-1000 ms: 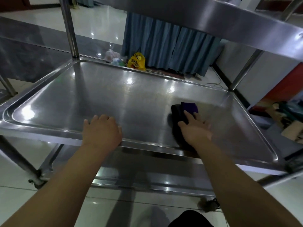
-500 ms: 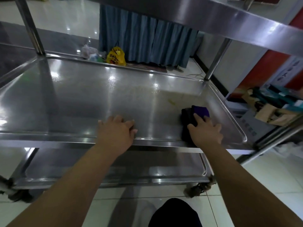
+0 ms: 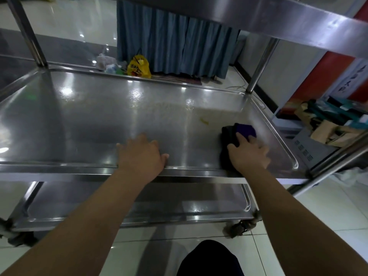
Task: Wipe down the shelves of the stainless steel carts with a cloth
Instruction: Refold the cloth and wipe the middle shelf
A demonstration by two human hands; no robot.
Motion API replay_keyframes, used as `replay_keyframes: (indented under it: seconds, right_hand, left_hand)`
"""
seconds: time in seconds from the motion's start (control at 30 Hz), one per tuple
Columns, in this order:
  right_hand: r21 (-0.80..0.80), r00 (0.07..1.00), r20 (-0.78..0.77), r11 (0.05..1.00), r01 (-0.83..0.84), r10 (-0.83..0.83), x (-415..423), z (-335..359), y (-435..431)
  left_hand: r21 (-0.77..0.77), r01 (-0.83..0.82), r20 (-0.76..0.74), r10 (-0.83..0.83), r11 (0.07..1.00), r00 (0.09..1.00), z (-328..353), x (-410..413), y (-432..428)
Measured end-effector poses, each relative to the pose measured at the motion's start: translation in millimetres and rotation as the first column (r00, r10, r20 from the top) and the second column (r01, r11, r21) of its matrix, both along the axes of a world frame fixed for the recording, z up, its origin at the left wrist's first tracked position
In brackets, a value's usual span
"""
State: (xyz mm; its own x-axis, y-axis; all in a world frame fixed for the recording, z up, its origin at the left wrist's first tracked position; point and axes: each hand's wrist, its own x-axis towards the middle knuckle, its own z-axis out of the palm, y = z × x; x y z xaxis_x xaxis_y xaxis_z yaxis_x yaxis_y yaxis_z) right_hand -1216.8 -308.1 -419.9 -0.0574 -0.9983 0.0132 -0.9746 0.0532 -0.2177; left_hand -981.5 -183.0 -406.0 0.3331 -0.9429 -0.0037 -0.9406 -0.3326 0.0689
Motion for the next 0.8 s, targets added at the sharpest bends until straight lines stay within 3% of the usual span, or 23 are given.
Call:
replay_keyframes:
  seconds: [0.1, 0.17, 0.23, 0.3, 0.37, 0.43, 0.47, 0.53, 0.6, 0.67, 0.73, 0.8]
  right_hand:
    - [-0.062, 0.964, -0.014, 0.962, -0.266, 0.266, 21, -7, 12]
    - [-0.081, 0.884, -0.039, 0.880, -0.468, 0.467, 18, -11, 13]
    - [-0.047, 0.824, -0.041, 0.823, -0.566, 0.565, 5, -6, -3]
    - [-0.012, 0.882, -0.055, 0.883, -0.469, 0.468, -10, -2, -30]
    - [0.027, 0.975, -0.025, 0.975, -0.219, 0.220, -13, 5, -55]
    - [0.030, 0.998, -0.005, 0.998, -0.060, 0.060, 8, 7, -68]
    - [0.024, 0.998, -0.006, 0.998, -0.066, 0.066, 26, 7, -67]
    - [0.001, 0.971, -0.006, 0.971, -0.240, 0.240, 66, 5, -57]
    - [-0.029, 0.851, -0.047, 0.850, -0.525, 0.524, 91, -6, -41]
    - [-0.031, 0.716, -0.005, 0.716, -0.697, 0.698, 91, -9, -39]
    - [-0.052, 0.763, 0.037, 0.764, -0.643, 0.645, 70, -4, -64]
    - [-0.021, 0.924, 0.026, 0.924, -0.381, 0.381, 40, 1, -91]
  left_hand:
    - [-0.057, 0.114, -0.034, -0.116, 0.992, 0.993, -1, -5, -16]
    - [-0.074, 0.121, -0.101, -0.128, 0.990, 0.987, -2, -9, -21]
    - [-0.055, 0.125, -0.069, -0.129, 0.991, 0.989, -4, -10, -23]
    - [-0.040, 0.133, -0.018, -0.134, 0.990, 0.991, -6, -11, -25]
    - [-0.046, 0.121, -0.005, -0.121, 0.992, 0.993, -7, -13, -28]
    - [-0.051, 0.097, -0.007, -0.097, 0.994, 0.995, -6, -17, -31]
    - [-0.042, 0.084, -0.008, -0.084, 0.996, 0.996, -5, -18, -32]
    - [-0.007, 0.059, -0.006, -0.059, 0.998, 0.998, -3, -21, -33]
    - [0.009, 0.049, -0.003, -0.049, 0.999, 0.999, -2, -22, -33]
    - [0.005, 0.048, -0.011, -0.047, 0.999, 0.999, -2, -21, -32]
    - [-0.001, 0.036, -0.022, -0.036, 0.999, 0.999, -1, -20, -32]
    - [-0.011, 0.030, -0.022, -0.031, 0.999, 0.999, 0, -22, -31]
